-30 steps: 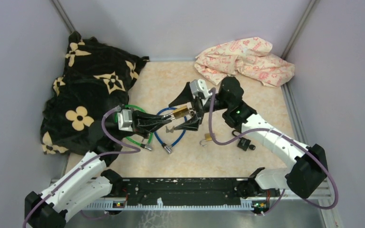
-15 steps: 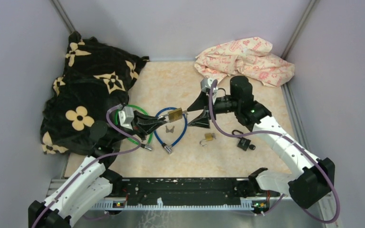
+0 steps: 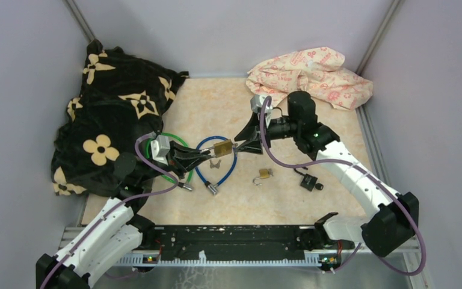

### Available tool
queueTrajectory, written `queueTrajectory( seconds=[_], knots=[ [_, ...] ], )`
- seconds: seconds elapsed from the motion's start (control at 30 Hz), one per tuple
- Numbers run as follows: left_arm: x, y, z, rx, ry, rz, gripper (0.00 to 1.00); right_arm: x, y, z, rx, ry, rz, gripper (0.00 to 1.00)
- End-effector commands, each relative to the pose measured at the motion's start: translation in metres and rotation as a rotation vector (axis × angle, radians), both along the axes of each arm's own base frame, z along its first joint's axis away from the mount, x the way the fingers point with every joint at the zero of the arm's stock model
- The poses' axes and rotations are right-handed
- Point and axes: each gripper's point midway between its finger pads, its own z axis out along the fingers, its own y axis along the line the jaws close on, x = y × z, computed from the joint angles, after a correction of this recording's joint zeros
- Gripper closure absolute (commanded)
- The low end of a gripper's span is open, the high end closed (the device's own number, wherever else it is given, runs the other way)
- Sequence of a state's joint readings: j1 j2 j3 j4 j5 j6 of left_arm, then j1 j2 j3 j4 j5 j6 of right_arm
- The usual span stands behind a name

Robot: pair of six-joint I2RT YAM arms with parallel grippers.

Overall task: Lock with the key
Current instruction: Lock the lock, then place the lock at the center of the board.

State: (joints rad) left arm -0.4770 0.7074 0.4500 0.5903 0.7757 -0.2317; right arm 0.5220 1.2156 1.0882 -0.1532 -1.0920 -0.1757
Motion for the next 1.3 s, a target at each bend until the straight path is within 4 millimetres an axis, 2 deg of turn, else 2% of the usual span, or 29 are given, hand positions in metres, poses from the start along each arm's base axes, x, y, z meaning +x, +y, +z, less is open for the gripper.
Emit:
queueTrajectory(
  seconds=[0.0, 0.1, 0.17, 0.3, 0.33, 0.53, 0.7, 0.9, 0.97, 1.1, 1.2, 1.27],
  knots=[
    [-0.008, 0.003, 0.036, -0.071, -0.129, -0.006, 1.00, -0.002, 0.007, 0.025, 0.044, -0.089, 0.053, 0.60],
    [-0.008, 0.003, 0.036, -0.072, -0.129, -0.009, 1.00, -0.002, 0.010, 0.024, 0.032, -0.094, 0.063, 0.65],
    [-0.008, 0.003, 0.036, -0.071, -0.128, -0.011, 1.00, -0.001, 0.012, 0.021, 0.018, -0.094, 0.060, 0.72],
    [-0.008, 0.003, 0.037, -0.073, -0.130, -0.008, 1.00, -0.002, 0.014, 0.013, -0.011, -0.084, 0.060, 0.98],
    [-0.008, 0.004, 0.038, -0.076, -0.130, -0.006, 1.00, -0.002, 0.013, 0.010, -0.026, -0.084, 0.058, 1.00],
    [-0.008, 0.006, 0.039, -0.073, -0.143, 0.007, 1.00, 0.005, 0.001, -0.013, -0.126, -0.092, -0.022, 1.00],
    [-0.005, 0.008, 0.034, -0.049, -0.152, 0.021, 1.00, 0.019, -0.013, -0.031, -0.222, -0.104, -0.134, 1.00],
    [0.004, 0.018, 0.022, 0.021, -0.152, 0.058, 1.00, 0.040, -0.053, -0.052, -0.327, -0.097, -0.343, 1.00],
    [0.007, 0.019, 0.017, 0.041, -0.143, 0.066, 1.00, 0.045, -0.063, -0.052, -0.330, -0.104, -0.405, 1.00],
    [0.019, 0.018, -0.013, 0.097, -0.026, 0.088, 1.00, 0.048, -0.065, -0.047, -0.286, -0.091, -0.460, 1.00],
    [0.023, 0.013, -0.058, 0.154, 0.201, 0.057, 1.00, 0.043, -0.058, -0.053, -0.259, -0.008, -0.455, 1.00],
    [0.018, 0.007, -0.087, 0.189, 0.364, 0.002, 1.00, 0.036, -0.050, -0.059, -0.213, 0.079, -0.457, 1.00]
  ],
)
